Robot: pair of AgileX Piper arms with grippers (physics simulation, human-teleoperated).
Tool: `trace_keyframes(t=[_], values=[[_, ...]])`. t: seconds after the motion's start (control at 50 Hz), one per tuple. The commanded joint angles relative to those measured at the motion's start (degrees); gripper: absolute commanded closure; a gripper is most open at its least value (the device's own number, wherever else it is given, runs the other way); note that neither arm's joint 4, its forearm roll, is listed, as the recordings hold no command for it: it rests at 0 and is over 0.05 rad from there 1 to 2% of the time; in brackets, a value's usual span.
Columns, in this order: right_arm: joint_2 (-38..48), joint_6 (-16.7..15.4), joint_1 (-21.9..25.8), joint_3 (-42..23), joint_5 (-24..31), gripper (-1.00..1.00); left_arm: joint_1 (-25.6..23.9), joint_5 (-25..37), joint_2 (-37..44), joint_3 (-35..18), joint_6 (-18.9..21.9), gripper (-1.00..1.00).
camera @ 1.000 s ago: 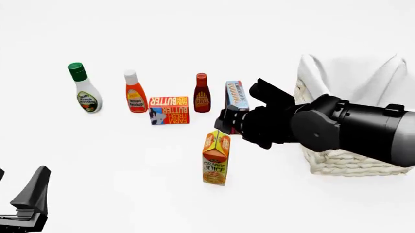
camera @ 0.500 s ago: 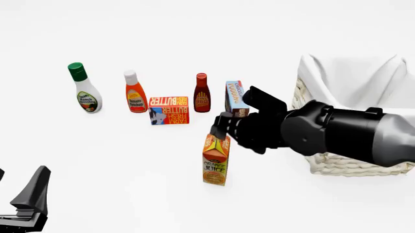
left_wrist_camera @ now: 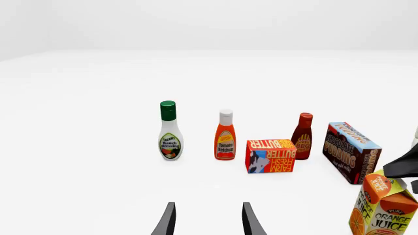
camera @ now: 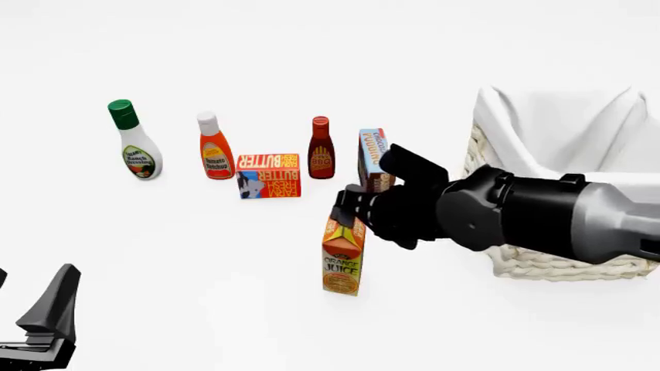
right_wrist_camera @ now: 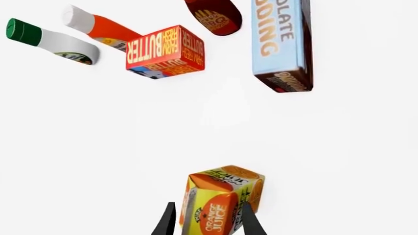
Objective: Pick the orange juice and place it in the basket.
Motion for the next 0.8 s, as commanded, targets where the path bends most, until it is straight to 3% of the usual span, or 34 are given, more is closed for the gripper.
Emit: trace_keyframes(t=[0.02,0.46,0.48,0.8], values=[[0.8,0.5,0.3,0.8,-1.0,-1.0,0.0,0.0,0.0,0.0,0.0,-1.0],[3.0,2.8,2.6,3.4,-4.4,-1.0,0.0,0.0,0.0,0.0,0.0,-1.0],[3.2,1.9,2.2,2.7,-3.9,1.0,0.0,0.0,0.0,0.0,0.0,-1.0],[-0.2,-1.4,1.4,0.7,-2.4,1.0,0.0,0.0,0.0,0.0,0.0,-1.0]])
